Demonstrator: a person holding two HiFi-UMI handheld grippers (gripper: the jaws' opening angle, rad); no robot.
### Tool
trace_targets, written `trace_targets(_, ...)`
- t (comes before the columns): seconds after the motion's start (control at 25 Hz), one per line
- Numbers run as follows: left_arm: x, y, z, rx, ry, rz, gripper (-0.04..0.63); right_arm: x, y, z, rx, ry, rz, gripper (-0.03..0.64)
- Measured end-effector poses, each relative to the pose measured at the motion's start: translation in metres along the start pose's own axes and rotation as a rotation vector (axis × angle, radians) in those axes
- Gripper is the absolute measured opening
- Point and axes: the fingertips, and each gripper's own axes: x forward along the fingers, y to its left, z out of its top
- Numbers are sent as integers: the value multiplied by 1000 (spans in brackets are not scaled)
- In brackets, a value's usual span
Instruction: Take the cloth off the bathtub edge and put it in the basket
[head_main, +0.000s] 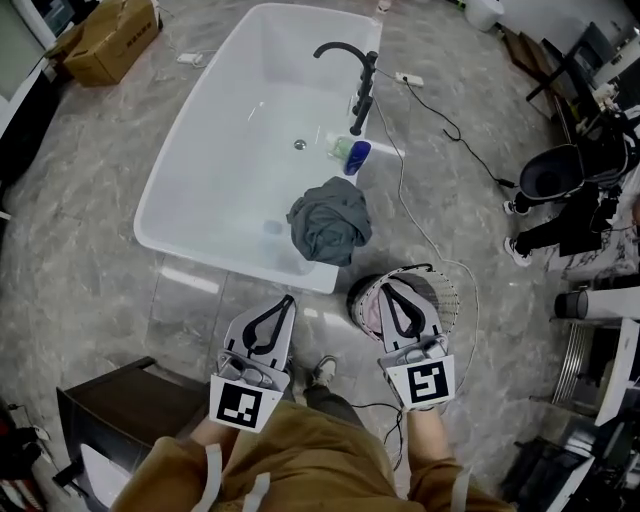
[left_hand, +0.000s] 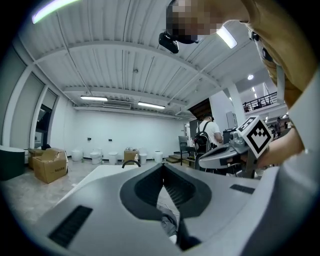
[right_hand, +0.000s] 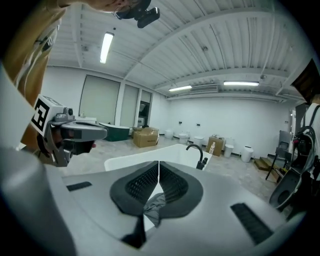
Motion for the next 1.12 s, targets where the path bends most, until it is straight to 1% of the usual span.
trace_targets(0.08,14,3,-11,27,9,-12,6,16,-6,-15,-42,22,5,8)
trace_targets(0.16,28,8,-23,34,19,-19,6,33,-14,-29,-63,50,0,9)
trace_targets(0.32,51,19,-46,14,30,-25,6,69,-23,-60,-31,113,8,17)
trace_targets(0.56,76,28,-89,-13,60,-41,6,124,-35,-110,-21,176,11,63)
trace_targets(0.72,89,33,-117,-21,85,-49,6,160,-38,-148,-53,209,16,94)
trace_targets(0.88,99,39,-138,-34,95,-48,6,190,-46,-186,-84,270,16,146)
trace_targets(1.12,109,36,-166,-50,122,-73,6,231,-48,-241,-45,346,26,198)
